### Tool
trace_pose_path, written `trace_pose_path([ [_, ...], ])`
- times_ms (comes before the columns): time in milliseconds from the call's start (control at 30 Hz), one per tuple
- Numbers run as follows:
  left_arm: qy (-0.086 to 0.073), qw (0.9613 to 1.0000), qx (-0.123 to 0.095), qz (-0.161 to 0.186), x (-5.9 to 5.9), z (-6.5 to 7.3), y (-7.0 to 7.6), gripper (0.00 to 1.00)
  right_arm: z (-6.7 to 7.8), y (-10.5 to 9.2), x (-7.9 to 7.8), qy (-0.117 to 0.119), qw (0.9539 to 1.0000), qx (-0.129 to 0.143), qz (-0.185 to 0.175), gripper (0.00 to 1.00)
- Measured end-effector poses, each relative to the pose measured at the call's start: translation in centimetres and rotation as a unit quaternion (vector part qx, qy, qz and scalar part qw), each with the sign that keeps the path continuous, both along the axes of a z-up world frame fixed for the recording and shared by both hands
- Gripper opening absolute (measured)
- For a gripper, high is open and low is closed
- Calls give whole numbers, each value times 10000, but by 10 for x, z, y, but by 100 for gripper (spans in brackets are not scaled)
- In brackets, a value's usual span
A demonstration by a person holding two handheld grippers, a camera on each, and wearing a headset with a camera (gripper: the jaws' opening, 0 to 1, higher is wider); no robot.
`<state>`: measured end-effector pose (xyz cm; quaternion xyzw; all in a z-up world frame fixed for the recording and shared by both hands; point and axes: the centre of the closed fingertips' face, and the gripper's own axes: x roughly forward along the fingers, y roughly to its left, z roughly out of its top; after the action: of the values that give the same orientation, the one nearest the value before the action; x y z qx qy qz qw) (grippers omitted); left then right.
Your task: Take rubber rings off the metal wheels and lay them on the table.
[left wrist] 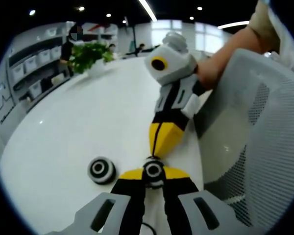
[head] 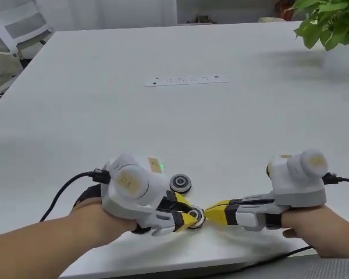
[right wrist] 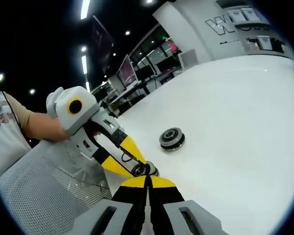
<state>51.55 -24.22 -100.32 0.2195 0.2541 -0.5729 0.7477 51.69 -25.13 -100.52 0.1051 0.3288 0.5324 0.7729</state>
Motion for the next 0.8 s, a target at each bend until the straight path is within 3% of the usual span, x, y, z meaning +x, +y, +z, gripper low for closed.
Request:
trace_pose_path([
  [500,-25,10000,52,23,0,0,0,13,3,4,-1,97,9999,108,30,0],
  [800,-92,9999,127,-9,0,0,0,13,5,9,-5,-20,9998,54,194,0],
])
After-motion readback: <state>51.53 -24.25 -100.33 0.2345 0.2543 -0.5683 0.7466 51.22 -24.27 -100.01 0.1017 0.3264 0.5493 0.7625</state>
